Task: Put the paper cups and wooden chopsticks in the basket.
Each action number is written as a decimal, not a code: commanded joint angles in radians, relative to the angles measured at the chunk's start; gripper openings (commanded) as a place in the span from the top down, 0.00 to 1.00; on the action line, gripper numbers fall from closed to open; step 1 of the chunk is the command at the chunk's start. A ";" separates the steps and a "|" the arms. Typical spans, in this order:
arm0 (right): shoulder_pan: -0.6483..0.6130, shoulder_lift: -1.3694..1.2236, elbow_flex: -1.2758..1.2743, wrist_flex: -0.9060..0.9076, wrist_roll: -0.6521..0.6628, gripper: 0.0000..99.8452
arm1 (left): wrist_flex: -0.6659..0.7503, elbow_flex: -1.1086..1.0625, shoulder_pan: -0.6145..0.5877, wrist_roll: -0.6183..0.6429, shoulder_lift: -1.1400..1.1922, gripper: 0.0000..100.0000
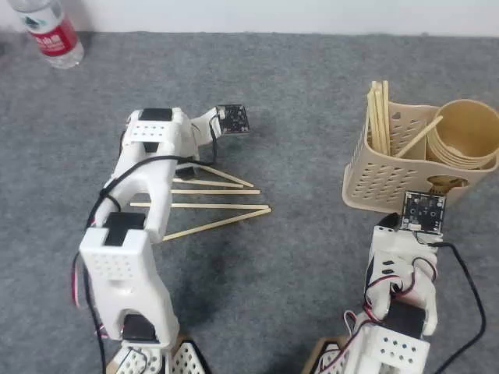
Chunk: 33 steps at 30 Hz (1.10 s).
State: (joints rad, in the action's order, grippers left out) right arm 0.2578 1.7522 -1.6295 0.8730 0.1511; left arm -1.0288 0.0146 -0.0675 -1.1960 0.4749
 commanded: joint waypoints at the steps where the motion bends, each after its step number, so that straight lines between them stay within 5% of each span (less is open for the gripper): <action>1: 0.004 0.010 0.005 -0.012 0.014 0.94 | 0.014 0.165 -0.008 -0.029 0.092 0.77; 8: 0.002 0.010 -0.002 -0.018 0.014 0.94 | -0.272 0.369 0.012 -0.137 0.226 0.77; 14: 0.002 0.010 -0.003 -0.019 0.014 0.94 | -0.723 0.633 -0.008 -0.433 0.282 0.77; 26: 0.002 0.010 -0.003 -0.018 0.014 0.94 | -0.723 0.685 -0.006 -0.428 0.358 0.78; 33: 0.002 0.010 -0.003 -0.019 0.014 0.94 | -0.562 0.670 -0.006 -0.315 0.411 0.77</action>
State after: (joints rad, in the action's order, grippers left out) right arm 0.2578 1.7522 -1.6387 0.8730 0.1511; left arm -1.6671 0.6651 -0.0752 -1.5551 0.8569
